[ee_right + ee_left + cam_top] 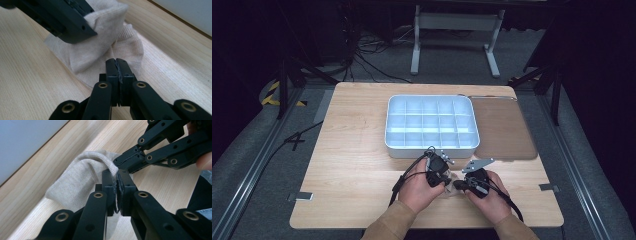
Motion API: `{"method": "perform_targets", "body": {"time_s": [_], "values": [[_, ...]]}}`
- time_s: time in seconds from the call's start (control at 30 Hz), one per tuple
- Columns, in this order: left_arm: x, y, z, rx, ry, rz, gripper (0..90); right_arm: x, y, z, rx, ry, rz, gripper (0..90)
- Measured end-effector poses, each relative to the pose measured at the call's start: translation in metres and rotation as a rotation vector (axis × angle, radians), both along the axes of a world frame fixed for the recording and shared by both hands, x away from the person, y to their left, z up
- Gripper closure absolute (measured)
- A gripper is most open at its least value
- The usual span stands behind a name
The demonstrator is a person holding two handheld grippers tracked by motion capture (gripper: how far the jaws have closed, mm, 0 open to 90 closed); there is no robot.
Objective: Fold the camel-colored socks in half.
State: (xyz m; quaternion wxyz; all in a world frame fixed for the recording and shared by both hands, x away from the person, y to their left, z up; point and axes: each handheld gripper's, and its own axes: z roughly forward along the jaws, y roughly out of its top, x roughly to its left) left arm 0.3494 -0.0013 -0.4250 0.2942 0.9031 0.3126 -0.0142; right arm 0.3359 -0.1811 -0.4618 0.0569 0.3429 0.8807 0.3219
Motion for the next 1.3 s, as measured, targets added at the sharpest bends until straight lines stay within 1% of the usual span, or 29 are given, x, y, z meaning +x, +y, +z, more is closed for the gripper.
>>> {"method": "perform_targets", "body": {"time_s": [0.03,0.07,0.13,0.17,0.23,0.27,0.3,0.37,0.4,0.43,0.5,0.53,0.63,0.67,0.8,0.83,0.9,0.93,1.0,1.07,1.1,1.13,1.17,1.2,1.23,1.3], "values": [[0.0,0.001,0.0,-0.017,0.004,-0.005,84.6,0.0,0.0,0.0,0.002,-0.001,0.0,89.1],[0.0,0.002,0.0,-0.037,-0.004,-0.01,81.6,0.001,-0.001,0.0,0.002,0.003,-0.001,87.6],[-0.002,0.004,0.003,-0.065,-0.002,-0.015,77.1,0.001,-0.001,0.001,0.001,0.008,0.001,84.8],[-0.003,0.006,0.005,-0.091,0.003,-0.018,74.8,0.001,-0.001,0.003,-0.005,0.004,0.0,83.6],[-0.006,0.011,0.011,-0.12,-0.006,-0.017,70.1,0.0,-0.003,0.006,-0.004,-0.01,0.002,81.7],[-0.009,0.018,0.018,-0.123,-0.023,-0.019,69.8,0.001,-0.005,0.009,0.0,-0.013,0.002,80.9],[-0.009,0.018,0.018,-0.123,-0.023,-0.019,69.6,0.001,-0.005,0.009,0.0,-0.013,0.002,80.9],[-0.013,0.028,0.028,-0.131,-0.036,-0.002,70.2,0.002,-0.016,0.022,-0.012,-0.043,-0.025,80.0],[-0.014,0.033,0.031,-0.134,-0.04,0.005,71.2,0.002,-0.026,0.034,0.017,-0.052,-0.056,80.6],[-0.015,0.038,0.033,-0.138,-0.042,0.013,71.2,0.002,-0.026,0.034,0.017,-0.052,-0.056,80.6],[-0.015,0.048,0.035,-0.123,-0.051,0.039,72.1,0.002,-0.032,0.045,0.057,-0.061,-0.065,81.5],[-0.015,0.052,0.035,-0.109,-0.052,0.049,72.6,0.0,-0.031,0.05,0.075,-0.069,-0.063,81.8],[-0.016,0.064,0.032,-0.089,-0.044,0.088,73.5,-0.003,-0.019,0.057,0.093,-0.088,-0.021,82.6],[-0.016,0.066,0.031,-0.086,-0.041,0.096,73.8,-0.004,-0.011,0.058,0.098,-0.092,0.005,82.9],[-0.017,0.076,0.027,-0.071,-0.043,0.126,74.4,-0.006,0.013,0.054,0.091,-0.112,0.068,82.9],[-0.017,0.077,0.025,-0.067,-0.052,0.134,74.3,-0.005,0.017,0.052,0.091,-0.108,0.076,82.7],[-0.017,0.078,0.021,-0.059,-0.056,0.142,75.1,-0.001,0.021,0.047,0.117,-0.086,0.079,82.1],[-0.017,0.079,0.02,-0.056,-0.056,0.143,75.7,0.001,0.022,0.045,0.125,-0.083,0.076,81.7],[-0.017,0.079,0.016,-0.046,-0.06,0.146,76.9,0.003,0.025,0.042,0.11,-0.085,0.075,81.2],[-0.016,0.079,0.014,-0.034,-0.054,0.143,77.9,0.004,0.027,0.038,0.093,-0.083,0.077,81.1],[-0.016,0.079,0.014,-0.034,-0.054,0.143,78.2,0.004,0.027,0.038,0.093,-0.083,0.077,81.1],[-0.015,0.078,0.013,-0.029,-0.053,0.142,78.2,0.005,0.028,0.036,0.079,-0.083,0.08,81.1],[-0.014,0.078,0.012,-0.029,-0.057,0.137,78.5,0.005,0.028,0.034,0.062,-0.081,0.082,81.3],[-0.014,0.076,0.011,-0.028,-0.062,0.135,78.5,0.004,0.028,0.032,0.059,-0.076,0.084,81.4],[-0.012,0.072,0.008,-0.029,-0.08,0.131,77.5,0.003,0.028,0.029,0.047,-0.066,0.086,81.5],[-0.011,0.07,0.007,-0.029,-0.088,0.123,77.4,0.002,0.026,0.028,0.039,-0.064,0.088,81.6]]}}
